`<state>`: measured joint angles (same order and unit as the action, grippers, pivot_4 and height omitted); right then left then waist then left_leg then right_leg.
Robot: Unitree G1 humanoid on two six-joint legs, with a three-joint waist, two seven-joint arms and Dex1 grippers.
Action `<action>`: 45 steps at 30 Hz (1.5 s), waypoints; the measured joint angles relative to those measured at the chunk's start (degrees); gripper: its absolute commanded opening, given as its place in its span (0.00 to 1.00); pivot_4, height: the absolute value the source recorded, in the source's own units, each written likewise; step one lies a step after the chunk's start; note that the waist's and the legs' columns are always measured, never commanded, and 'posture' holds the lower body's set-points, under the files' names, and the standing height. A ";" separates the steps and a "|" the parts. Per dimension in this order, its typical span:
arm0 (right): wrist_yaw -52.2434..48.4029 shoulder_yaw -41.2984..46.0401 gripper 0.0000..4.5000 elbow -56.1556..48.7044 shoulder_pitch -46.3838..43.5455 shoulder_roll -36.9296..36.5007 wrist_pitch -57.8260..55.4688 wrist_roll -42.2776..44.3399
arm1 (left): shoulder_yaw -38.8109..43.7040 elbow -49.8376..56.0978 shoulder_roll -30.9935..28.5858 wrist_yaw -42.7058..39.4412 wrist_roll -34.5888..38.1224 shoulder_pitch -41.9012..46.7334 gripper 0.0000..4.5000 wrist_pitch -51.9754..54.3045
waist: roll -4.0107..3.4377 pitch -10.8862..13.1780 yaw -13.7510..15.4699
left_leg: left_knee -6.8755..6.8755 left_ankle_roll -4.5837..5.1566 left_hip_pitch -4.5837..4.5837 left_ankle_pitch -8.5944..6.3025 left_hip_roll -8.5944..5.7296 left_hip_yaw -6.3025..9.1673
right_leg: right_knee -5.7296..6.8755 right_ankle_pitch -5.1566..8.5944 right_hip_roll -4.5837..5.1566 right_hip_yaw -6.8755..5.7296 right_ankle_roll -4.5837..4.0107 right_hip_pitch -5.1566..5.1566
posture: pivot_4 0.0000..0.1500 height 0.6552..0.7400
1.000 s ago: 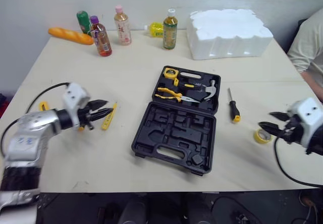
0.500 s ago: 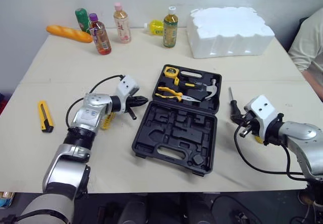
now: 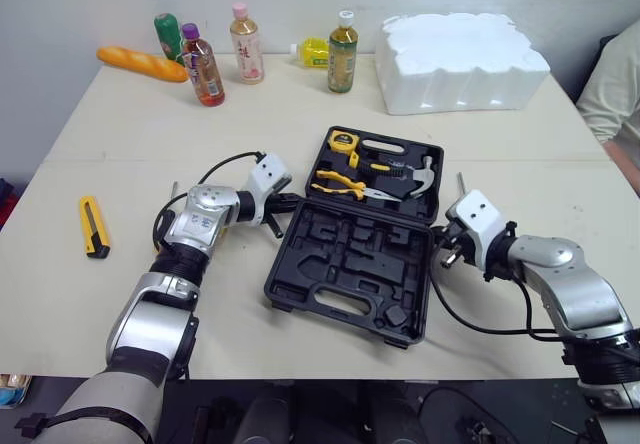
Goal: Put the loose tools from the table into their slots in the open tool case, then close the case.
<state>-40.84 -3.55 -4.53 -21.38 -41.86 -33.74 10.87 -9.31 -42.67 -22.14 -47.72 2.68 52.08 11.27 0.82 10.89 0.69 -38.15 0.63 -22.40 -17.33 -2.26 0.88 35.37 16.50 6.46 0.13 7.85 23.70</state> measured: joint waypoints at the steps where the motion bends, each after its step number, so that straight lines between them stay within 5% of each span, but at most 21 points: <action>1: -0.33 -0.46 0.01 0.45 -0.68 0.05 0.09 -0.37 | 0.23 0.02 -0.02 0.05 -0.03 -0.17 0.00 -0.06 | 0.00 0.00 0.00 | -0.01 0.00 0.00 0.00 -0.01 -0.01 | 0.01 0.00 0.01 0.00 0.00 0.00 | 1.00 0.98; 12: -6.34 -1.79 0.01 3.71 -3.00 -0.17 4.57 -2.76 | 1.44 11.64 -1.99 -4.32 0.13 -8.07 0.00 2.74 | 0.00 0.00 -0.92 | 0.05 -0.01 0.01 0.00 0.05 -0.06 | 0.03 0.00 -0.02 0.00 0.00 0.06 | 1.00 0.98; 23: -10.63 -4.19 0.01 2.41 -2.26 0.93 9.20 -5.84 | 3.34 41.43 -9.62 -9.72 3.20 -26.53 0.00 16.19 | 0.00 -0.02 -1.62 | 0.10 -0.06 0.16 -0.04 0.14 -0.07 | 0.07 0.02 -0.02 0.06 -0.05 0.01 | 1.00 0.98; 34: -11.41 -2.97 0.01 1.19 -0.77 -0.97 10.40 -7.38 | 6.58 44.25 -8.34 -3.65 5.44 -30.60 0.00 18.80 | 0.00 -0.02 -0.99 | 0.10 -0.13 0.29 -0.04 0.14 -0.05 | 0.07 0.06 0.00 0.06 -0.15 -0.01 | 1.00 0.98; 43: -14.91 15.04 0.01 -8.35 11.66 -9.05 4.46 2.80 | 31.81 58.67 -15.41 -8.63 26.97 -53.88 0.00 30.73 | -0.01 -0.01 -0.89 | 0.10 -0.12 0.28 -0.43 0.53 0.10 | -0.31 0.16 0.17 0.15 -0.40 -0.17 | 1.00 0.98; 45: -17.04 20.15 0.15 -10.90 14.34 -9.85 2.17 7.09 | 37.15 60.37 -16.26 -9.67 30.91 -57.65 0.14 31.15 | -0.02 -0.02 -0.47 | 0.10 0.01 0.32 -0.50 0.56 0.24 | -0.36 0.11 0.18 0.14 -0.59 -0.28 | 1.00 0.98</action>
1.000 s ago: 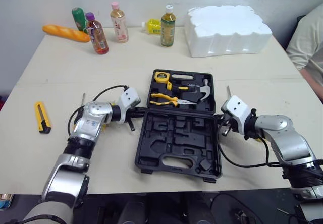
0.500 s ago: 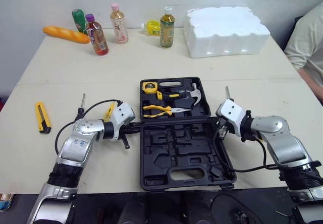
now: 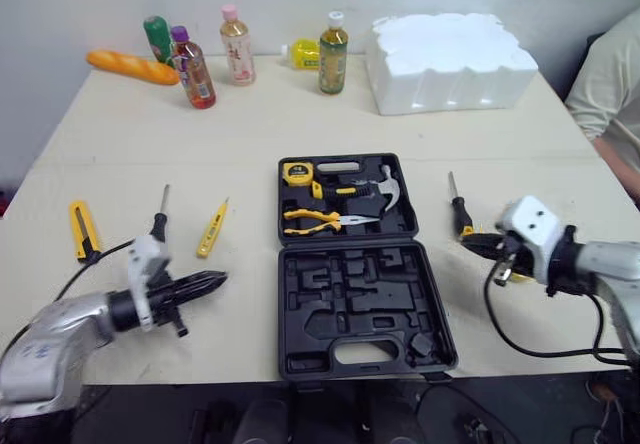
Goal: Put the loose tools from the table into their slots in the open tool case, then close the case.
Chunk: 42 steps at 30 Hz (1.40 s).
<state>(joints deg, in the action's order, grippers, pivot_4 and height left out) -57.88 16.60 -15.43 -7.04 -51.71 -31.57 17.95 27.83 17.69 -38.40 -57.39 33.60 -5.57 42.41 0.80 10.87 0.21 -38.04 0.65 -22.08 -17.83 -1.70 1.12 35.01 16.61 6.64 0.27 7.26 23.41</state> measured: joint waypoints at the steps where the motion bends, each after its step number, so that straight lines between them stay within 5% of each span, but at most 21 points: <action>1: -1.04 1.77 0.19 -0.52 1.38 -0.52 -0.49 1.32 | 2.11 -0.03 -0.06 -0.13 0.77 -1.12 0.18 -0.01 | 0.00 0.00 0.12 | 0.01 0.00 0.00 0.00 0.02 0.02 | 0.00 0.01 -0.01 -0.01 -0.02 0.00 | 1.00 0.98; 5: -8.36 17.19 0.63 8.17 10.11 -4.66 -2.65 6.38 | 18.89 -7.79 -1.77 1.43 2.24 -11.93 0.59 0.03 | 0.00 0.00 0.22 | 0.04 0.09 0.07 -0.15 0.12 -0.14 | -0.14 0.09 -0.09 -0.08 -0.17 -0.04 | 1.00 0.98; 7: -8.38 19.87 0.88 14.32 9.50 -5.69 -1.11 6.60 | 20.84 -11.66 -3.28 1.52 1.20 -13.48 0.82 -2.76 | -0.01 0.01 -0.22 | 0.05 0.14 0.32 -0.17 0.13 -0.24 | -0.27 0.23 -0.08 -0.06 -0.59 -0.28 | 1.00 0.98; 9: -8.59 20.67 1.00 19.88 10.59 -7.33 2.57 4.97 | 21.45 -16.72 -4.58 2.46 -0.77 -13.31 1.00 -6.26 | -0.10 0.05 -0.27 | 0.19 0.05 0.82 -0.25 0.22 -0.21 | -0.60 0.45 -0.07 0.04 -1.07 -0.89 | 1.00 0.98; 20: -8.44 23.93 1.00 45.30 10.00 -15.19 18.85 -0.88 | 25.67 -40.08 -12.68 9.84 -8.16 -9.45 1.00 -20.78 | -0.11 0.02 -0.98 | 1.05 -0.10 0.90 -0.28 0.47 -0.35 | -0.98 0.09 -0.19 0.00 -0.54 -0.66 | 1.00 0.98; 25: -8.05 20.99 1.00 45.47 6.86 -15.19 20.48 -0.98 | 23.12 -37.49 -12.04 8.35 -7.58 -9.38 1.00 -20.86 | -0.13 0.01 -1.92 | 1.01 -0.19 0.88 -0.36 0.50 -0.38 | -0.98 0.08 -0.18 0.00 -0.52 -0.68 | 1.00 0.98; 36: -8.42 18.35 1.00 24.81 5.71 -12.70 8.82 7.15 | 16.59 -9.85 -7.58 18.93 -1.89 -8.13 1.00 -0.73 | -0.14 0.01 -1.67 | 0.86 -0.18 0.91 -0.25 0.51 -0.35 | -0.72 0.06 -0.20 0.00 -0.48 -0.69 | 1.00 0.98; 42: -8.27 19.71 1.00 2.95 1.28 -11.61 -10.23 28.77 | 10.31 -4.11 -6.70 30.28 0.58 3.45 1.00 14.48 | -0.16 0.03 -1.30 | 0.76 -0.34 0.89 -0.09 0.52 -0.15 | -0.45 0.04 -0.29 -0.12 -0.44 -0.68 | 1.00 0.98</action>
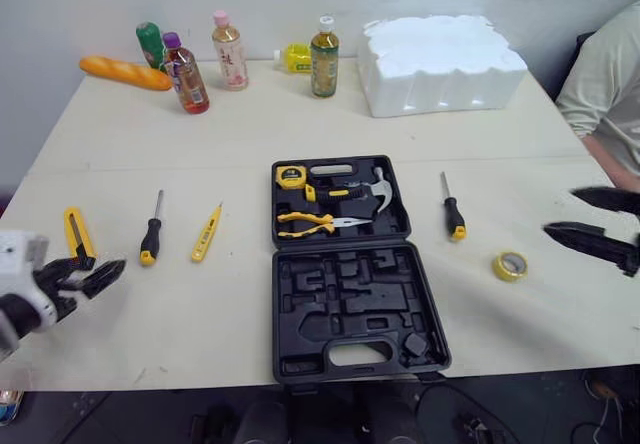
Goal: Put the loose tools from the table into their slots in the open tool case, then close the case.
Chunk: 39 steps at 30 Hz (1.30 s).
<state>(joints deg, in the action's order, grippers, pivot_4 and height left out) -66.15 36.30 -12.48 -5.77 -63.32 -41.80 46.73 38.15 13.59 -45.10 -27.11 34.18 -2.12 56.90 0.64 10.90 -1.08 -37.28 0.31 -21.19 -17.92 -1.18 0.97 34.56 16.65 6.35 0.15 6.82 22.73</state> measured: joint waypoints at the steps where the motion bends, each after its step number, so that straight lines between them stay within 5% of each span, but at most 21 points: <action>1: 0.83 0.83 1.00 -3.20 -0.33 0.00 -3.17 4.21 | -1.48 -0.46 0.19 1.02 0.15 2.40 1.00 1.41 | 0.04 -0.01 0.32 | 0.02 -0.03 0.00 0.00 0.01 0.02 | -0.01 0.00 -0.02 -0.01 0.00 0.01 | 1.00 0.98; 9: 7.61 3.48 1.00 -11.61 2.85 3.10 -10.08 12.96 | -13.87 -11.47 -0.09 4.10 -5.61 15.06 1.00 1.28 | 0.13 -0.04 1.44 | 0.02 -0.01 -0.10 -0.01 -0.06 -0.06 | -0.15 -0.01 -0.03 -0.01 0.01 0.04 | 1.00 0.98; 12: 9.52 4.33 1.00 -12.73 3.83 3.57 -10.85 13.84 | -19.13 -14.94 -1.56 4.60 -9.89 17.80 0.81 -0.53 | 0.13 -0.04 1.66 | 0.03 -0.07 -0.08 0.03 -0.08 -0.13 | -0.13 -0.02 -0.03 -0.04 0.04 0.07 | 1.00 0.98; 18: 12.30 5.16 1.00 -14.83 3.05 3.55 -11.06 16.86 | -21.31 -18.95 -0.55 5.23 -12.34 21.77 0.25 -1.35 | 0.12 -0.05 1.80 | 0.04 -0.03 0.04 0.16 -0.05 -0.09 | 0.08 -0.04 -0.01 0.00 0.06 0.05 | 1.00 0.98; 28: 11.08 11.33 1.00 -18.12 7.51 2.84 -12.09 18.70 | -27.17 -27.57 -8.44 -9.11 -15.28 26.85 0.25 -11.88 | 0.22 0.01 2.40 | 0.13 -0.09 -0.08 0.24 -0.04 0.00 | -0.06 -0.04 0.02 -0.02 0.02 0.09 | 1.00 0.98; 39: 7.92 11.35 1.00 -21.51 9.33 1.48 -12.03 20.39 | -37.37 -6.98 -15.90 -35.91 -8.58 33.38 0.25 -12.69 | 0.21 0.01 2.38 | 0.16 -0.08 -0.38 0.07 -0.05 -0.06 | -0.57 -0.05 0.04 -0.07 0.06 0.09 | 1.00 0.98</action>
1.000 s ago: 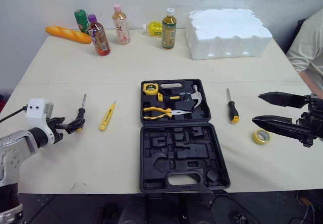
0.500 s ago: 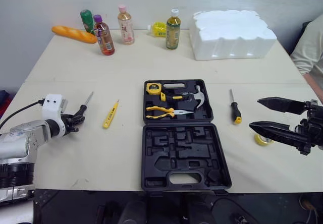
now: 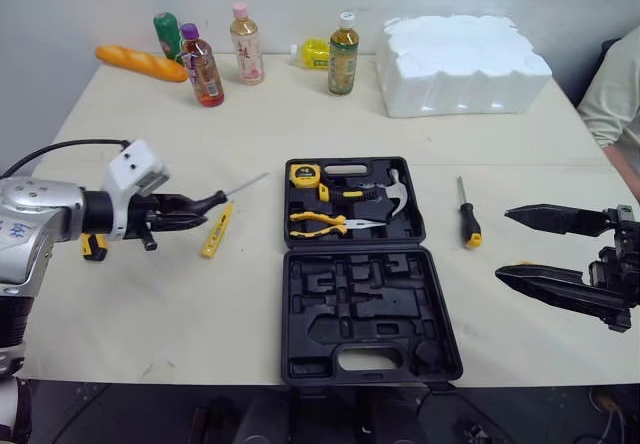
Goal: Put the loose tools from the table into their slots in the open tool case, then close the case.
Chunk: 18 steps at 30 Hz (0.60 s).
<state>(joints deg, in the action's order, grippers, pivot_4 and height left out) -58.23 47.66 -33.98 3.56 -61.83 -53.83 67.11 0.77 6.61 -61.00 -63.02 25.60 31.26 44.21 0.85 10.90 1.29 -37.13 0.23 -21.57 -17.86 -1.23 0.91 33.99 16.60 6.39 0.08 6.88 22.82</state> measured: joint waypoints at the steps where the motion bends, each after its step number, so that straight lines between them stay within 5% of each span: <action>1: 0.26 0.00 1.00 -0.06 0.01 -0.02 -0.04 0.29 | -0.88 2.04 0.00 -1.87 1.22 0.40 0.25 0.69 | 0.00 0.00 0.00 | -0.01 0.01 -0.01 -0.01 0.00 -0.02 | 0.00 0.00 -0.02 -0.01 0.01 0.00 | 1.00 0.98; 8: 0.79 0.11 1.00 -0.61 -0.07 -1.98 -1.26 2.35 | -10.89 9.42 4.37 -4.18 2.90 7.40 0.25 7.30 | 0.03 0.02 0.14 | -0.21 0.18 -0.01 -0.04 -0.01 -0.11 | 0.01 -0.04 -0.50 -0.01 0.11 -0.03 | 1.00 0.98; 14: 0.63 0.02 1.00 -0.76 0.99 -2.61 -2.67 3.34 | -18.07 10.00 13.25 1.23 1.54 17.24 0.25 16.44 | 0.08 0.05 0.20 | -0.57 0.47 -0.01 -0.12 0.01 -0.06 | 0.20 -0.14 -0.66 0.07 0.28 -0.15 | 1.00 0.98; 18: -0.39 0.11 1.00 -1.12 4.14 -2.59 -3.00 2.39 | -22.35 9.23 13.74 2.69 -0.72 17.82 0.25 17.55 | 0.08 0.05 -0.57 | -0.62 0.47 0.09 -0.12 0.06 -0.23 | 0.42 -0.14 -0.75 0.11 0.28 -0.10 | 1.00 0.98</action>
<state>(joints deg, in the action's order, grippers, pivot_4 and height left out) -58.62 47.77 -35.11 7.70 -64.42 -56.83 69.50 -21.58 15.84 -47.25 -60.33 24.88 49.08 61.76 0.93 10.96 0.72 -37.74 0.69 -21.47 -17.98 -1.16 0.68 34.41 16.46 5.65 0.19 7.15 22.72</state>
